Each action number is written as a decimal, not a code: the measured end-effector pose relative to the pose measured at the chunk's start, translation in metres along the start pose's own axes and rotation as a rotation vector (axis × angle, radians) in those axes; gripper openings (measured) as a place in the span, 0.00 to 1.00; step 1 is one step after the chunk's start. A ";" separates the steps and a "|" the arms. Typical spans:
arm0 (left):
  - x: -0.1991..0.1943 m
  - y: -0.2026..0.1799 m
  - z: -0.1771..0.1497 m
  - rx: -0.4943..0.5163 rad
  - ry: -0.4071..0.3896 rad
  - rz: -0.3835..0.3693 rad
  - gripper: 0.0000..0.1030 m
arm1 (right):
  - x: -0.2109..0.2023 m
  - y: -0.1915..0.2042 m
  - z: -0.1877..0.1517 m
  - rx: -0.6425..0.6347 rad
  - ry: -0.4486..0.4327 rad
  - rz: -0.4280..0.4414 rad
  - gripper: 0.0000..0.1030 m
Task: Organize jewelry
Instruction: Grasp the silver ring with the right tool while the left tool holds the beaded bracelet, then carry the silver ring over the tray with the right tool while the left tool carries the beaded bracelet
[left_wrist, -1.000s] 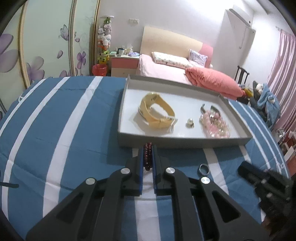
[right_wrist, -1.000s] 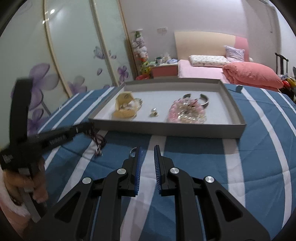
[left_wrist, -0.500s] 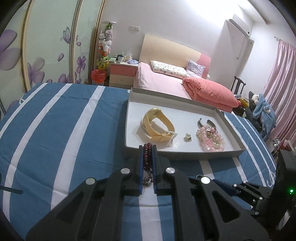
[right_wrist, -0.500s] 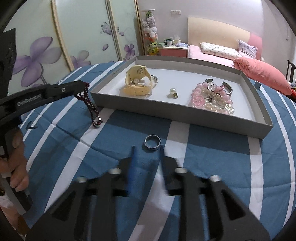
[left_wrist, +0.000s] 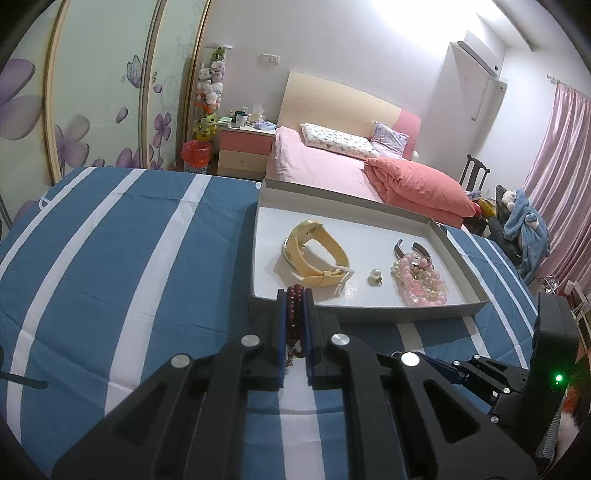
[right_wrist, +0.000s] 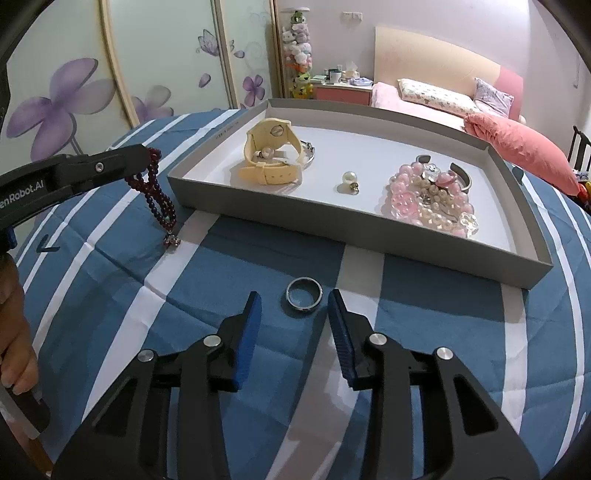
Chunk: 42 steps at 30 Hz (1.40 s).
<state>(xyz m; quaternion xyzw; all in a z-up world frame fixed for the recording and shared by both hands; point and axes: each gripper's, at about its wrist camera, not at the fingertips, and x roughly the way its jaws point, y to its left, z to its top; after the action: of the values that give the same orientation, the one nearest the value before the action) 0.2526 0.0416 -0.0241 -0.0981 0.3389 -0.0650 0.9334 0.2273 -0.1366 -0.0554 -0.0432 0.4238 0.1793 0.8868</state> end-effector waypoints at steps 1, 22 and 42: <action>0.000 0.000 0.000 -0.001 0.000 0.001 0.09 | 0.000 0.000 0.000 -0.001 0.001 -0.002 0.35; -0.023 -0.013 0.000 0.032 -0.038 -0.041 0.09 | -0.047 -0.032 -0.011 0.099 -0.141 -0.032 0.21; -0.060 -0.057 0.022 0.142 -0.218 -0.017 0.09 | -0.110 -0.054 0.030 0.130 -0.500 -0.079 0.21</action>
<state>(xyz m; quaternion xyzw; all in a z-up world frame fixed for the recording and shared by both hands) 0.2181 0.0006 0.0422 -0.0413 0.2294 -0.0856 0.9687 0.2054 -0.2110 0.0439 0.0429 0.1999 0.1220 0.9712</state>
